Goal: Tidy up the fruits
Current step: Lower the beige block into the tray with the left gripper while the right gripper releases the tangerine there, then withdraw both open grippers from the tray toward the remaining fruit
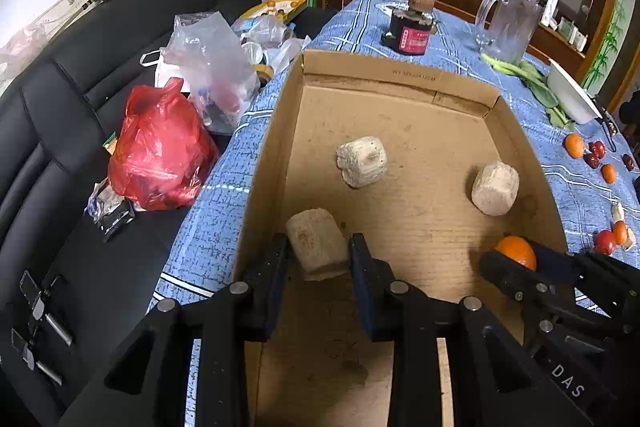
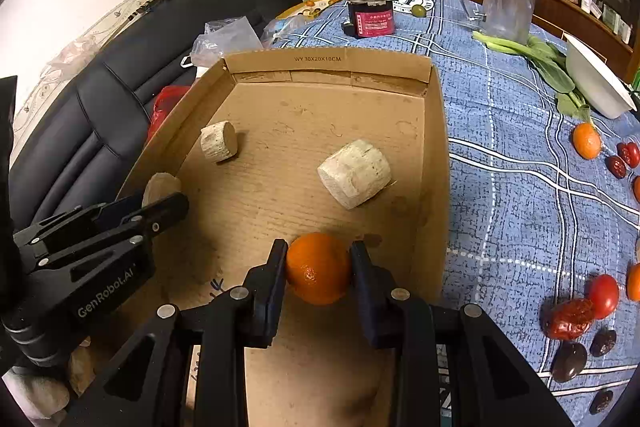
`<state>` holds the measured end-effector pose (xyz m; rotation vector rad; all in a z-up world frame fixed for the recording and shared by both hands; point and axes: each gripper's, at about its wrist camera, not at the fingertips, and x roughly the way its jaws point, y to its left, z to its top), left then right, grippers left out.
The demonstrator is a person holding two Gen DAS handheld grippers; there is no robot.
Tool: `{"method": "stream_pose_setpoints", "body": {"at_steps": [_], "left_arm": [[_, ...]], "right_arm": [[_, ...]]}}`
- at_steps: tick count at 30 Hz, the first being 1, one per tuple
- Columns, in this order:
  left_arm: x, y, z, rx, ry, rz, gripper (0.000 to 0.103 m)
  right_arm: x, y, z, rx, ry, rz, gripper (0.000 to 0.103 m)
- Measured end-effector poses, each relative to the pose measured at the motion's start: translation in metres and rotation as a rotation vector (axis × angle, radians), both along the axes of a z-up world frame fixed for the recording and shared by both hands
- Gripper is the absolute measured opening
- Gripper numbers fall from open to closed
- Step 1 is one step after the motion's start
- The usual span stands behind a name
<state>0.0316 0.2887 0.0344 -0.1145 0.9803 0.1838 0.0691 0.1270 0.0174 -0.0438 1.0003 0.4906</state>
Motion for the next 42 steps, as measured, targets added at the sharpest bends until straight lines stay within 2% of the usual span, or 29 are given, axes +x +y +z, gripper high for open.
{"method": "stream_pose_setpoints", "body": {"at_steps": [7,13,17,24,30,38,42], "left_arm": [[0.002,-0.002,-0.002,0.004,0.016,0.005,0.031],[0.003,-0.002,-0.001,-0.011,0.021,-0.008,0.035],[-0.001,0.002,0.005,-0.055,-0.002,-0.003,0.04],[-0.02,0.01,0.029,-0.098,-0.076,0.018,0.05],[-0.045,0.016,0.052,-0.148,-0.144,0.047,0.053],[-0.078,-0.02,0.065,-0.135,-0.195,0.012,0.055],[-0.094,-0.045,0.066,-0.115,-0.207,0.002,0.066]], "right_arm": [[0.003,0.005,-0.002,-0.026,0.008,0.012,0.035],[0.005,0.006,-0.003,-0.028,0.015,0.01,0.036],[0.004,0.005,0.0,-0.02,-0.004,0.011,0.05],[-0.003,-0.003,0.018,0.011,-0.048,0.004,0.05],[-0.012,-0.023,0.036,0.069,-0.067,-0.024,0.05],[-0.035,-0.059,0.046,0.113,-0.075,-0.078,0.05],[-0.052,-0.08,0.046,0.097,-0.093,-0.114,0.05]]}}
